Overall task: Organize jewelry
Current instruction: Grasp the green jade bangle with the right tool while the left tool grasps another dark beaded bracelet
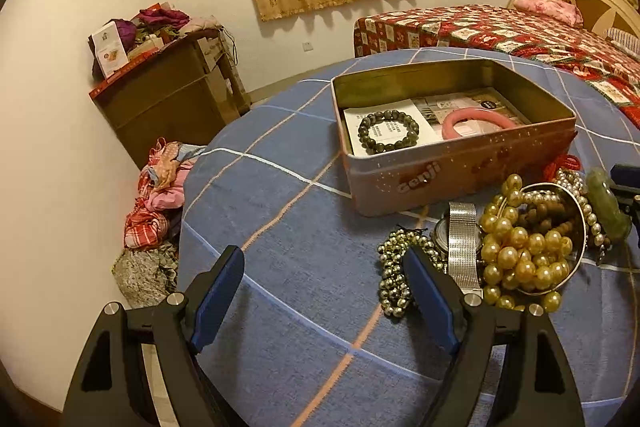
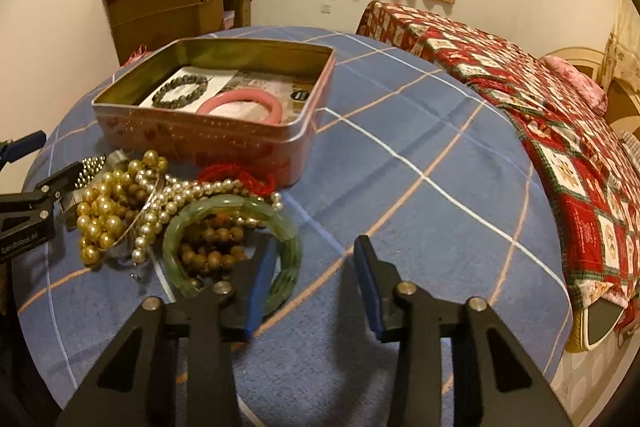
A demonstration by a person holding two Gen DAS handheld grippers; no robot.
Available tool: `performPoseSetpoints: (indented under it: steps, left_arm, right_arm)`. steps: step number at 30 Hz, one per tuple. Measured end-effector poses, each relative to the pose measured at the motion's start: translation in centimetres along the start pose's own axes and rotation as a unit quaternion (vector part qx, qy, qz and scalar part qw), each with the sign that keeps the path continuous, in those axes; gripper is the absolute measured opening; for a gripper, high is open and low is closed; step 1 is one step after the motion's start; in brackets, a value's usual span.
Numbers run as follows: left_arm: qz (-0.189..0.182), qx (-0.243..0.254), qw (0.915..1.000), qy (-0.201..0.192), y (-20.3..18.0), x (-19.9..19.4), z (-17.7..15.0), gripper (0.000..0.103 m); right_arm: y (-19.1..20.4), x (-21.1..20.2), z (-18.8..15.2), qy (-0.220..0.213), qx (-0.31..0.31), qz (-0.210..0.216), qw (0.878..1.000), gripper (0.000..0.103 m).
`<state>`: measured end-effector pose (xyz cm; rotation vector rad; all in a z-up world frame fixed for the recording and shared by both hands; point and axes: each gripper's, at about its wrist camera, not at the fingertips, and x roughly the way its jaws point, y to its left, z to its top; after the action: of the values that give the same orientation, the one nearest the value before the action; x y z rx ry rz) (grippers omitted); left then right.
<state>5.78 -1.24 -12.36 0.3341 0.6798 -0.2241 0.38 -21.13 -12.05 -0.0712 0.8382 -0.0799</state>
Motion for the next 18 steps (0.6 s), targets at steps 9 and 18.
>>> performPoseSetpoints:
  steps: [9, 18]
  left_arm:
    - [-0.024, -0.004, 0.9997, 0.000, 0.01, -0.06, -0.20, 0.072]
    - [-0.056, 0.003, 0.9984, 0.008, -0.71, -0.23, -0.32, 0.067]
  right_arm:
    - [0.53, -0.06, -0.27, 0.000, -0.013, 0.000, 1.000, 0.014]
    - [0.71, -0.24, -0.53, -0.003, -0.013, -0.002, 1.000, 0.014]
